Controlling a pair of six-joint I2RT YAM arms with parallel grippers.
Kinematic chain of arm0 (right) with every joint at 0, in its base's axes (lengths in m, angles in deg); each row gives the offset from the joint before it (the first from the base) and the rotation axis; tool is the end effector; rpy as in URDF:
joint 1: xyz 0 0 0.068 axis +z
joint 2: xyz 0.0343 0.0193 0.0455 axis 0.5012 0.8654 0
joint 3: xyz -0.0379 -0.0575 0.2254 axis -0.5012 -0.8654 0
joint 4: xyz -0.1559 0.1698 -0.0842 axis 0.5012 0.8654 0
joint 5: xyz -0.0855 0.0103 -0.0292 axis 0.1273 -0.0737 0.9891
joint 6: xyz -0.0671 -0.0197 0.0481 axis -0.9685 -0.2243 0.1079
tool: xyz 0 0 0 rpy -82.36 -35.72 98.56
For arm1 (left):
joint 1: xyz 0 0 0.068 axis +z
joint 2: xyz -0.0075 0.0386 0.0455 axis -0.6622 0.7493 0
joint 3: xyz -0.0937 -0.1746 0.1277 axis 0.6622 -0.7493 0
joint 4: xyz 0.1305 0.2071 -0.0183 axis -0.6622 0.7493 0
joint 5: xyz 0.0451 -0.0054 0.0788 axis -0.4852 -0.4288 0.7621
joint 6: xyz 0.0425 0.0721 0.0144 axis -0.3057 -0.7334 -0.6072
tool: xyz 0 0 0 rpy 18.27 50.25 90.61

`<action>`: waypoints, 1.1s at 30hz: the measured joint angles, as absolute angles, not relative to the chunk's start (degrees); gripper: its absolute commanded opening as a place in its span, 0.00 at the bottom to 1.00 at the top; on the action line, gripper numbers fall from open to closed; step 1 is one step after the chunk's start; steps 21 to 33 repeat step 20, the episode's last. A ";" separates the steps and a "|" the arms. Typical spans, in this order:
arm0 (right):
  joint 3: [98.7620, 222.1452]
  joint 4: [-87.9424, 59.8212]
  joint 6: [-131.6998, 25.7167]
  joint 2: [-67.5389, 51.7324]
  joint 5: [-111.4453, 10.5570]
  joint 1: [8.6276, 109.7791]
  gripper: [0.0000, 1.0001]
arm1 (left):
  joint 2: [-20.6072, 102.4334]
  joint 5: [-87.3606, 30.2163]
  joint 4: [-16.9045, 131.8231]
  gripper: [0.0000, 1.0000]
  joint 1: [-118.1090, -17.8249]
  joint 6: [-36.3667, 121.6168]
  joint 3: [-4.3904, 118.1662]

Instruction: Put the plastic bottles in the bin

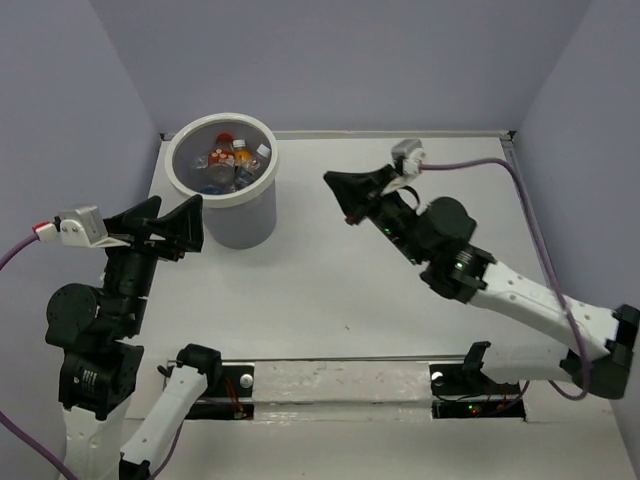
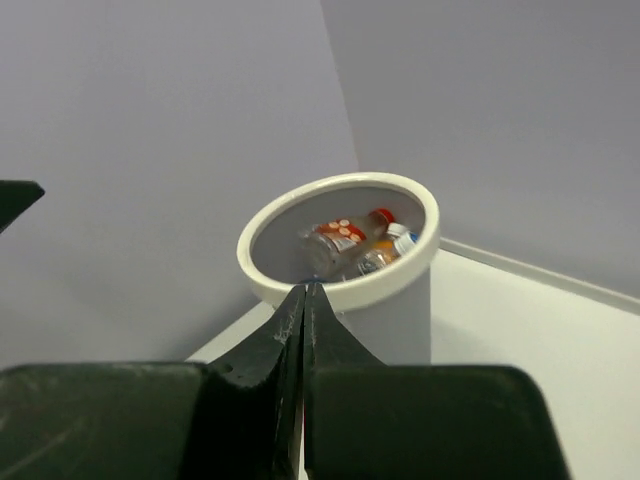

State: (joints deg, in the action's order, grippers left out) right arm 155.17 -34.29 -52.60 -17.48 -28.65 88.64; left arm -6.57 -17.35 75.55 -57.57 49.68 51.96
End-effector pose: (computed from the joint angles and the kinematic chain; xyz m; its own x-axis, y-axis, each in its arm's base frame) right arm 0.1805 0.2603 0.4291 0.0754 0.3566 -0.9312 -0.7215 0.6641 0.1959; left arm 0.0927 -0.0228 0.4687 0.2866 -0.4149 -0.8636 0.3409 0.8865 -0.3128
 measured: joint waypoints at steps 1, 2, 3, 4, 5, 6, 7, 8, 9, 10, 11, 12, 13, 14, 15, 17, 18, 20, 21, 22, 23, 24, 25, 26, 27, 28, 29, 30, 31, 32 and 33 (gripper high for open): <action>150.73 -33.05 -52.19 -23.27 -28.65 88.64 0.15 | -7.10 -17.55 75.99 0.99 -57.57 49.74 51.94; 147.08 -31.43 -51.51 -29.11 -28.56 88.64 0.29 | -7.77 -18.07 76.32 0.99 -57.57 49.81 51.72; 145.29 -30.38 -51.14 -32.63 -28.37 88.64 0.47 | -8.19 -18.40 76.64 0.99 -57.57 49.83 51.57; 142.71 -29.20 -50.18 -37.65 -28.17 88.64 0.78 | -9.06 -19.25 76.47 0.99 -57.57 50.20 50.74; 140.28 -27.08 -49.72 -42.07 -27.71 88.64 0.95 | -9.94 -19.86 76.93 0.99 -57.57 50.49 49.84; 138.71 -25.38 -48.63 -45.65 -27.10 88.64 1.00 | -11.03 -20.45 77.37 0.99 -57.57 50.95 48.66; 136.83 -23.06 -48.23 -50.05 -26.25 88.64 1.00 | -11.75 -20.82 77.47 0.99 -57.57 51.32 47.66; 135.74 -21.42 -47.58 -52.71 -25.57 88.64 1.00 | -12.67 -21.37 77.87 0.99 -57.57 51.91 46.30; 134.31 -19.15 -46.99 -56.56 -24.34 88.64 1.00 | -13.28 -21.66 78.06 0.99 -57.57 52.28 45.12; 133.55 -18.01 -46.62 -58.26 -23.62 88.64 1.00 | -14.02 -22.07 78.81 0.99 -57.57 52.83 43.72; 132.63 -16.44 -46.07 -59.88 -22.66 88.64 1.00 | -14.46 -22.55 79.22 0.99 -57.57 53.35 42.69; 131.63 -14.32 -45.74 -61.28 -21.74 88.64 1.00 | -14.88 -23.03 79.88 0.99 -57.57 54.01 41.67; 130.97 -12.61 -45.30 -61.78 -21.09 88.64 1.00 | -15.16 -23.29 80.40 0.99 -57.57 54.33 41.19; 130.45 -10.73 -44.95 -61.87 -20.43 88.64 1.00 | -15.40 -23.56 80.69 0.99 -57.57 54.71 40.79; 130.05 -9.49 -44.78 -61.74 -20.00 88.64 1.00 | -15.64 -23.75 80.80 0.99 -57.57 54.95 40.60; 129.59 -5.86 -44.54 -60.93 -19.23 88.64 1.00 | -16.32 -24.08 80.82 0.99 -57.57 55.23 40.55; 129.59 -4.98 -44.56 -60.69 -19.08 88.64 1.00 | -16.78 -24.21 80.75 0.99 -57.57 55.34 40.55; 129.96 -3.52 -44.89 -60.38 -18.75 88.64 1.00 | -17.39 -24.37 80.56 0.99 -57.57 55.38 40.55; 129.96 -3.52 -44.89 -60.38 -18.75 88.64 1.00 | -17.39 -24.37 80.56 0.99 -57.57 55.38 40.55; 129.96 -3.52 -44.89 -60.38 -18.75 88.64 1.00 | -17.39 -24.37 80.56 0.99 -57.57 55.38 40.55; 129.96 -3.52 -44.89 -60.38 -18.75 88.64 1.00 | -17.39 -24.37 80.56 0.99 -57.57 55.38 40.55; 129.96 -3.52 -44.89 -60.38 -18.75 88.64 1.00 | -17.39 -24.37 80.56 0.99 -57.57 55.38 40.55; 129.96 -3.52 -44.89 -60.38 -18.75 88.64 1.00 | -17.39 -24.37 80.56 0.99 -57.57 55.38 40.55; 129.96 -3.52 -44.89 -60.38 -18.75 88.64 1.00 | -17.39 -24.37 80.56 0.99 -57.57 55.38 40.55; 129.96 -3.52 -44.89 -60.38 -18.75 88.64 1.00 | -17.39 -24.37 80.56 0.99 -57.57 55.38 40.55; 129.96 -3.52 -44.89 -60.38 -18.75 88.64 1.00 | -17.39 -24.37 80.56 0.99 -57.57 55.38 40.55; 129.96 -3.52 -44.89 -60.38 -18.75 88.64 1.00 | -17.39 -24.37 80.56 0.99 -57.57 55.38 40.55; 129.96 -3.52 -44.89 -60.38 -18.75 88.64 1.00 | -17.39 -24.37 80.56 0.99 -57.57 55.38 40.55; 129.96 -3.52 -44.89 -60.38 -18.75 88.64 1.00 | -17.39 -24.37 80.56 0.99 -57.57 55.38 40.55; 129.96 -3.52 -44.89 -60.38 -18.75 88.64 1.00 | -17.39 -24.37 80.56 0.99 -57.57 55.38 40.55; 129.96 -3.52 -44.89 -60.38 -18.75 88.64 1.00 | -17.39 -24.37 80.56 0.99 -57.57 55.38 40.55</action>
